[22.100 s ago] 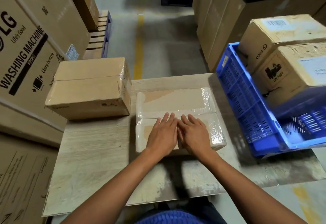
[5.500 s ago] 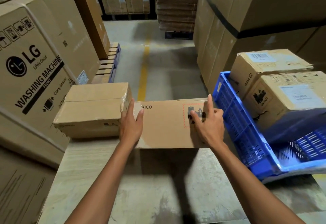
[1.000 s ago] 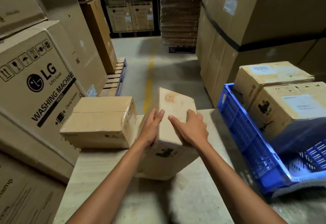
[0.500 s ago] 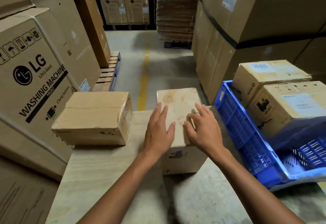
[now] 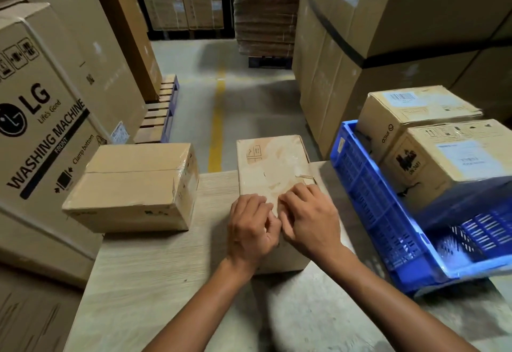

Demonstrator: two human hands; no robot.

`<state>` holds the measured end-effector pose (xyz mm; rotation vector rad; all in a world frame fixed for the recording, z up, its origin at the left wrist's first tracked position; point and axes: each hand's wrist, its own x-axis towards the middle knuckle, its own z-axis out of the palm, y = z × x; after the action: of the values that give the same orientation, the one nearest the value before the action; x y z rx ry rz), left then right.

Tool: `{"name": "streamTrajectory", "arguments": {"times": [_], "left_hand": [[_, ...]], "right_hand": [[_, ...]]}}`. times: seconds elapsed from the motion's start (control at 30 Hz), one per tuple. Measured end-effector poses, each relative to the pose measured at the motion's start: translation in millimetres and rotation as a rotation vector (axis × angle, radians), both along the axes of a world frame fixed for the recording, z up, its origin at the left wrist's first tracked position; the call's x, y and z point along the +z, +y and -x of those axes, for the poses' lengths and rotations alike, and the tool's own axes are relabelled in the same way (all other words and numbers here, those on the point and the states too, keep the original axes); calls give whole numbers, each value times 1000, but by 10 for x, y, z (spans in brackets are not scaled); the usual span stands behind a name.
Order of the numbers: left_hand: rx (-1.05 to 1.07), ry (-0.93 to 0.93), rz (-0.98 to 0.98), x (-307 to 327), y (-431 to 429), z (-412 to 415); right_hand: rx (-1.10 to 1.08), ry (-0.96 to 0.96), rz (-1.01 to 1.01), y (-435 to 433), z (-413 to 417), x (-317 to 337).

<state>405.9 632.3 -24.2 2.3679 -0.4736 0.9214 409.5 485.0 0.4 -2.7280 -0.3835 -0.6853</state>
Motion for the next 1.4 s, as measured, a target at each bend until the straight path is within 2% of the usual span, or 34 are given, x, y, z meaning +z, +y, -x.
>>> {"name": "streamTrajectory", "arguments": {"times": [0.17, 0.27, 0.4, 0.57, 0.7, 0.83, 0.93, 1.0, 1.03, 1.1, 1.17, 1.2, 1.27, 1.4], "left_hand": [[-17, 392, -131, 339, -16, -115], [-4, 594, -225, 454, -32, -257], [29, 613, -334, 467, -41, -302], [46, 490, -305, 549, -66, -474], [65, 602, -310, 519, -78, -723], [100, 517, -390, 492, -44, -831], [91, 430, -201, 429, -22, -847], [175, 412, 29, 426, -35, -822], [230, 465, 191, 382, -21, -828], [295, 737, 596, 268, 55, -864], [188, 1017, 1052, 169, 137, -855], [108, 1106, 1218, 136, 154, -816], [23, 1160, 1342, 176, 121, -700], [-162, 1117, 1354, 202, 83, -532]], "right_hand": [[104, 184, 117, -190, -232, 215], [142, 206, 143, -232, -366, 196], [167, 196, 158, -220, -377, 126], [119, 250, 204, -208, -632, 241], [141, 236, 195, -139, -843, 249], [169, 226, 203, -181, -859, 178], [130, 296, 53, -214, -826, 130], [52, 383, -191, -242, -842, 74], [13, 440, -335, -259, -846, 66], [-56, 583, -616, -305, -847, 22], [-110, 758, -923, -336, -819, 19], [-105, 830, -1080, -351, -793, 27], [-69, 919, -1270, -380, -705, 104], [-19, 877, -1294, -407, -506, 199]]}}
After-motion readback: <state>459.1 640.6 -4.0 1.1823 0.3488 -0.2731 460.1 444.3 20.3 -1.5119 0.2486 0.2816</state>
